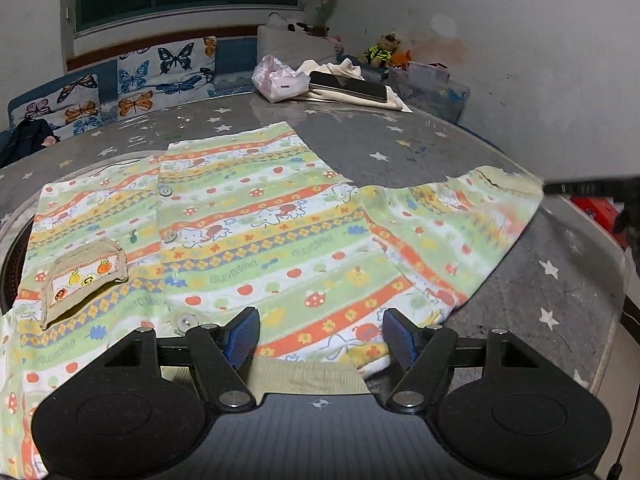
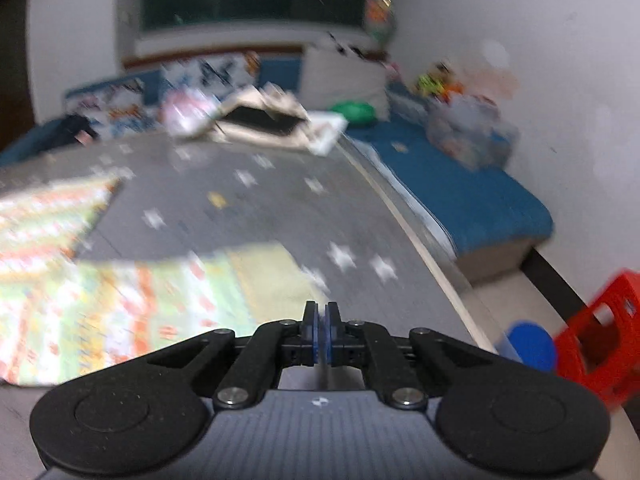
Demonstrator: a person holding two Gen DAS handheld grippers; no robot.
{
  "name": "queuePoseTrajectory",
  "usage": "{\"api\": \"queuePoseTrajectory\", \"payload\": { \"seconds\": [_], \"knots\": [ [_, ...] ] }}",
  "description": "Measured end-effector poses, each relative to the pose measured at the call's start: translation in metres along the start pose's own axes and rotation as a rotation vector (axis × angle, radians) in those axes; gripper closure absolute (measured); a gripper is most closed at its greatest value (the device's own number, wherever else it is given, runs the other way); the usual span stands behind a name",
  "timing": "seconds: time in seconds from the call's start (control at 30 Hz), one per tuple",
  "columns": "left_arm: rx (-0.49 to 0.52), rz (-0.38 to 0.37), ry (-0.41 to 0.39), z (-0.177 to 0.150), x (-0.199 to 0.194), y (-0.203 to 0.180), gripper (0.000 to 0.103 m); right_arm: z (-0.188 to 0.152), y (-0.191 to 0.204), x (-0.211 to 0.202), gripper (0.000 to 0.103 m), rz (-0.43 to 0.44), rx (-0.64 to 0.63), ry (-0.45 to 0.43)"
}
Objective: Fold clothes
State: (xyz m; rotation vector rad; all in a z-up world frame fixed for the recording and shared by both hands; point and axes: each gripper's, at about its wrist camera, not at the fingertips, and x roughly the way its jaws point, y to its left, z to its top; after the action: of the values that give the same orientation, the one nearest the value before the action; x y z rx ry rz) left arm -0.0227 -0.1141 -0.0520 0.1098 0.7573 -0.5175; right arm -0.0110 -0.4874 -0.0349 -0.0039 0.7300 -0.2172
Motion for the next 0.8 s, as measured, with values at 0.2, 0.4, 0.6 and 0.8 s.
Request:
{"api": "queuePoseTrajectory", "payload": {
  "seconds": [0.2, 0.4, 0.6, 0.8],
  "knots": [
    [0.019, 0.004, 0.005, -0.001, -0.001, -0.001, 0.028, 0.000, -0.003, -0.003, 0.096, 0.011, 0.023, -0.037],
    [0.020, 0.007, 0.007, -0.002, -0.001, -0.002, 0.026, 0.023, 0.033, 0.017, 0.078, 0.177, -0.012, -0.046],
    [0.043, 0.005, 0.006, -0.006, -0.003, -0.004, 0.023, 0.026, 0.052, 0.057, 0.076, 0.189, -0.024, -0.005],
    [0.062, -0.009, 0.002, -0.011, -0.007, -0.006, 0.021, 0.035, 0.051, 0.060, 0.076, 0.161, -0.012, -0.016]
  ]
}}
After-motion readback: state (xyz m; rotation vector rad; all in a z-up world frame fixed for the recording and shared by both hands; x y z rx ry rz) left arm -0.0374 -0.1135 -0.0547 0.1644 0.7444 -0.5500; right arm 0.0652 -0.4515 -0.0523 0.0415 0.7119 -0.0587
